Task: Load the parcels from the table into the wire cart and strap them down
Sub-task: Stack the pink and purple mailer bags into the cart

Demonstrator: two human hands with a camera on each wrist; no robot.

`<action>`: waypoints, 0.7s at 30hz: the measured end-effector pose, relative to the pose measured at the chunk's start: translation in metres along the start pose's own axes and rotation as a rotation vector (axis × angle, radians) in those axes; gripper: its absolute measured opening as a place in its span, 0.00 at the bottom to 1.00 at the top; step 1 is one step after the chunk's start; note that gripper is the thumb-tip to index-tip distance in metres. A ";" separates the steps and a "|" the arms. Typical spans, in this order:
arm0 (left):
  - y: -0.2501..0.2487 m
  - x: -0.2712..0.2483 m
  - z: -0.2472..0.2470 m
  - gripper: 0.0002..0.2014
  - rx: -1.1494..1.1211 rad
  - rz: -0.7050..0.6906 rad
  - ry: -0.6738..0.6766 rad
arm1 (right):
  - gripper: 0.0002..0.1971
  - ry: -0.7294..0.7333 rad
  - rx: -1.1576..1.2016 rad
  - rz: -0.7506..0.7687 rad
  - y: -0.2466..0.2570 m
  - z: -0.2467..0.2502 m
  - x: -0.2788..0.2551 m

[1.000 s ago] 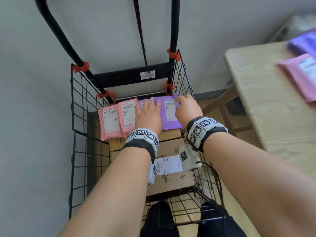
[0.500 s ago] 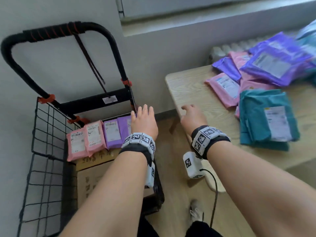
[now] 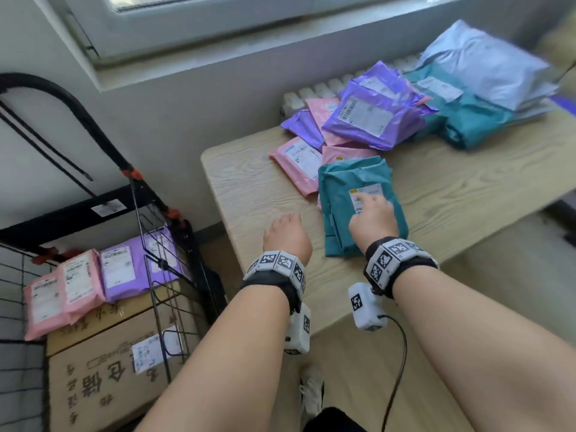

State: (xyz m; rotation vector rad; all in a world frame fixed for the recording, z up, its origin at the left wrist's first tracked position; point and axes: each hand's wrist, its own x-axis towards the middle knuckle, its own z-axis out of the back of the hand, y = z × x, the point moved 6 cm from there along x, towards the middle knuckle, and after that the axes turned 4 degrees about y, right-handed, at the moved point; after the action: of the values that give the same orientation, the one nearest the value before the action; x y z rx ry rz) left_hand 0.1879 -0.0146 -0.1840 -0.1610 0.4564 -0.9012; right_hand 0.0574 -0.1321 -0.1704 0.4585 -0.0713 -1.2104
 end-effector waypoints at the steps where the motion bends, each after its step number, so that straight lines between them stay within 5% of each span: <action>1: -0.011 0.002 -0.005 0.23 -0.021 0.001 0.021 | 0.25 -0.014 0.004 -0.027 -0.013 0.004 0.002; 9: -0.066 0.022 -0.051 0.14 -0.192 -0.008 0.244 | 0.29 0.001 0.146 -0.203 -0.081 0.001 0.020; 15: -0.070 0.032 -0.066 0.19 -0.327 0.145 0.328 | 0.23 0.045 0.145 -0.211 -0.082 -0.006 0.029; 21: -0.060 0.041 -0.076 0.28 -0.727 0.252 0.322 | 0.16 0.025 0.100 -0.134 -0.076 -0.002 0.031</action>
State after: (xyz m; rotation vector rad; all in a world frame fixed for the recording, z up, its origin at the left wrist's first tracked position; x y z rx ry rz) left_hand 0.1329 -0.0801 -0.2450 -0.6122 1.0716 -0.4792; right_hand 0.0024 -0.1802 -0.2070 0.5725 -0.0813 -1.3364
